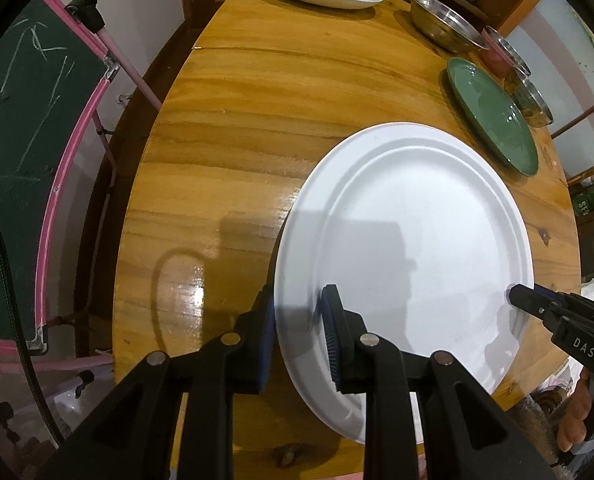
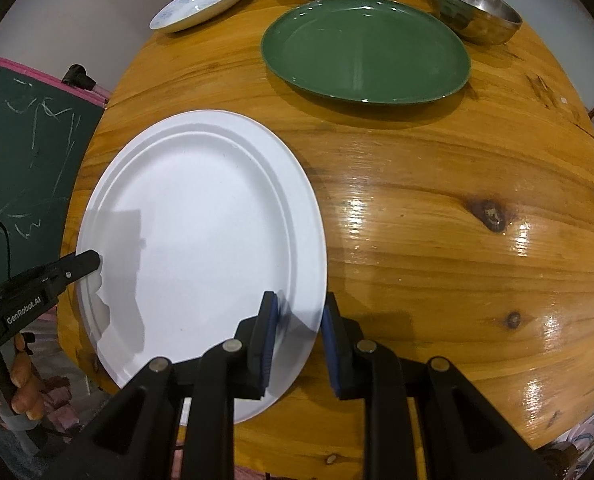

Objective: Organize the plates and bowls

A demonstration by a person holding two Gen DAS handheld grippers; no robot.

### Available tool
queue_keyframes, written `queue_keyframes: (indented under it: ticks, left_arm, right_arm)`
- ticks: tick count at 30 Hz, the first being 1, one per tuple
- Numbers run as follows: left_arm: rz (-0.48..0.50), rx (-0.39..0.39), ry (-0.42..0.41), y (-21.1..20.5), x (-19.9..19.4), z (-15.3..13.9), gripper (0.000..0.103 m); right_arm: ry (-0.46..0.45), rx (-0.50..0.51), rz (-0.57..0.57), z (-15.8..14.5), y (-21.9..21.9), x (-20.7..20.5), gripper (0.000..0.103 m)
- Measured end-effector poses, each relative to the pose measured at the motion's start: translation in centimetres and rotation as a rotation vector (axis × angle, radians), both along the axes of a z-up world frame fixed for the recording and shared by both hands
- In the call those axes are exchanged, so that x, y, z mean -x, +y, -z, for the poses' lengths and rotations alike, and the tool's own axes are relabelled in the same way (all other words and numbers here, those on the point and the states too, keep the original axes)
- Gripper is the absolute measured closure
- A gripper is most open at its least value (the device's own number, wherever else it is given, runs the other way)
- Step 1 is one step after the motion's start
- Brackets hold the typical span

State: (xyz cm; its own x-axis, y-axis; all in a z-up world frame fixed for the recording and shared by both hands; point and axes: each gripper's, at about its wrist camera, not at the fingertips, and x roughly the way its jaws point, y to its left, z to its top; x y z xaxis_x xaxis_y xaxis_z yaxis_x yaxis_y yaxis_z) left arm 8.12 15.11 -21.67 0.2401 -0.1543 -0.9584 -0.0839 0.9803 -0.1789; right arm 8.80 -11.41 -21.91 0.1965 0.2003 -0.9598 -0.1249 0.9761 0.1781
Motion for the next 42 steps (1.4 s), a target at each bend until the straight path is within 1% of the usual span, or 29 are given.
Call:
queue_keyframes:
  ticks: [9,13,15,16,17,19,20,24,27,30,33,37,40,42]
  left_arm:
    - [-0.003,-0.013,0.010,-0.3,-0.3,0.0,0.082]
    - [-0.004,-0.020,0.014,-0.6,-0.3,0.0,0.081]
    - [-0.005,-0.019,0.014,-0.7,-0.2,0.0,0.076]
    - [-0.009,-0.007,0.013,-0.6,-0.2,0.0,0.067]
    - [-0.019,-0.001,0.007,-0.6,-0.2,-0.1,0.054]
    - [-0.035,-0.009,-0.015,-0.5,-0.1,-0.3,0.042]
    - [-0.039,-0.014,-0.022,-0.5,-0.1,-0.4,0.041]
    - [-0.045,-0.012,-0.028,-0.5,0.1,-0.6,0.041]
    - [-0.055,-0.020,-0.059,-0.3,0.4,-1.1,0.041]
    - [-0.061,-0.015,-0.112,-0.2,0.9,-2.1,0.041]
    - [-0.066,0.001,-0.145,-0.1,1.2,-3.1,0.041]
    - [-0.062,-0.029,-0.190,0.0,1.9,-4.7,0.041]
    - [-0.045,-0.035,-0.208,-0.4,2.2,-6.0,0.041]
    - [-0.025,-0.041,-0.199,-0.9,2.3,-6.7,0.041]
  right_arm:
    - [0.014,-0.006,-0.002,0.2,-0.1,-0.2,0.081]
    - [0.022,-0.008,-0.007,0.3,-0.1,-0.2,0.079]
    - [0.020,-0.004,-0.007,0.3,-0.1,-0.2,0.079]
    - [0.017,0.003,-0.012,0.3,0.0,-0.2,0.079]
    - [0.014,0.008,-0.016,0.3,0.1,-0.2,0.079]
    - [0.014,0.012,-0.020,0.3,0.2,-0.2,0.078]
    - [0.014,0.012,-0.019,0.3,0.2,-0.2,0.078]
    - [0.005,0.016,-0.007,0.1,0.0,-0.1,0.078]
    - [-0.012,0.022,0.001,-0.2,-0.1,0.0,0.078]
    - [-0.025,0.028,0.009,-0.4,-0.2,0.4,0.078]
    - [-0.032,0.033,0.015,-0.6,-0.2,0.7,0.078]
    - [-0.052,0.036,0.018,-1.2,-0.5,1.1,0.078]
    - [-0.076,0.035,0.022,-1.9,-0.8,1.4,0.078]
    - [-0.095,0.033,0.024,-2.5,-0.9,1.7,0.078]
